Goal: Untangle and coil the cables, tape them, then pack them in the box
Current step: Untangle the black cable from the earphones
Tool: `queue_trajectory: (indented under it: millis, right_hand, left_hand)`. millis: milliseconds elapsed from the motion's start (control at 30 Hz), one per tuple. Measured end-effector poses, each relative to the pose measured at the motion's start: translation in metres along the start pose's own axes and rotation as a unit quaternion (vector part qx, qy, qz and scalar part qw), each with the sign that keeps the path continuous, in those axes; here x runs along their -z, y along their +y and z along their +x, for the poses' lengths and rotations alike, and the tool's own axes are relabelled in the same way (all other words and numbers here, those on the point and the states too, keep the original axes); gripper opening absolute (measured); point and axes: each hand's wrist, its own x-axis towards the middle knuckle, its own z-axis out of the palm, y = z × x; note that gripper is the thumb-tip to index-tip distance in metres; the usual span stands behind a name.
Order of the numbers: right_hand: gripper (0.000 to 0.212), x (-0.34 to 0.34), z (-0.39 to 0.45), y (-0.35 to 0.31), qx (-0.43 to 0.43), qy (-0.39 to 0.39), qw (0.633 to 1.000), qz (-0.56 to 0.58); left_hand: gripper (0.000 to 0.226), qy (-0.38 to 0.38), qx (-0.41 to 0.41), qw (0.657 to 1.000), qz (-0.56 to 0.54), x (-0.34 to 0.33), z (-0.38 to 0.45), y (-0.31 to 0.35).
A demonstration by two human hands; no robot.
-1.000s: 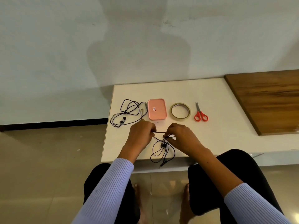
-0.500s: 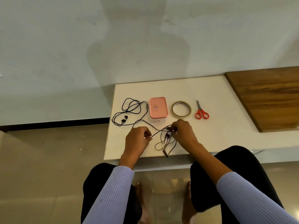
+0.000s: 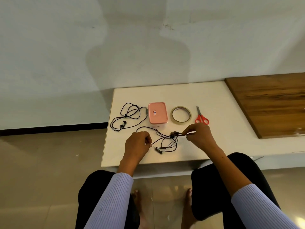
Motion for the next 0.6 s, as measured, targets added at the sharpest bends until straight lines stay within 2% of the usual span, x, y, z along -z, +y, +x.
queue_trajectory:
  millis: [167, 300, 433, 600]
  right_hand:
    - [0.01, -0.003, 0.0, 0.005, -0.09, 0.029, 0.991, 0.098]
    - [0.02, -0.003, 0.003, 0.002, -0.138, 0.071, 0.962, 0.223]
    - [0.003, 0.0, -0.001, -0.005, -0.066, 0.112, 0.972, 0.193]
    - [0.028, 0.001, -0.01, -0.014, -0.004, 0.122, 0.965, 0.231]
  left_hand:
    - [0.004, -0.004, -0.001, 1.0, 0.021, 0.001, -0.001, -0.001]
    - [0.005, -0.014, -0.004, 1.0, 0.025, 0.0, 0.0, 0.0]
    - [0.006, -0.015, -0.004, 1.0, 0.003, 0.001, 0.001, 0.0]
    - [0.005, 0.021, -0.002, 0.999, -0.04, 0.006, 0.002, 0.003]
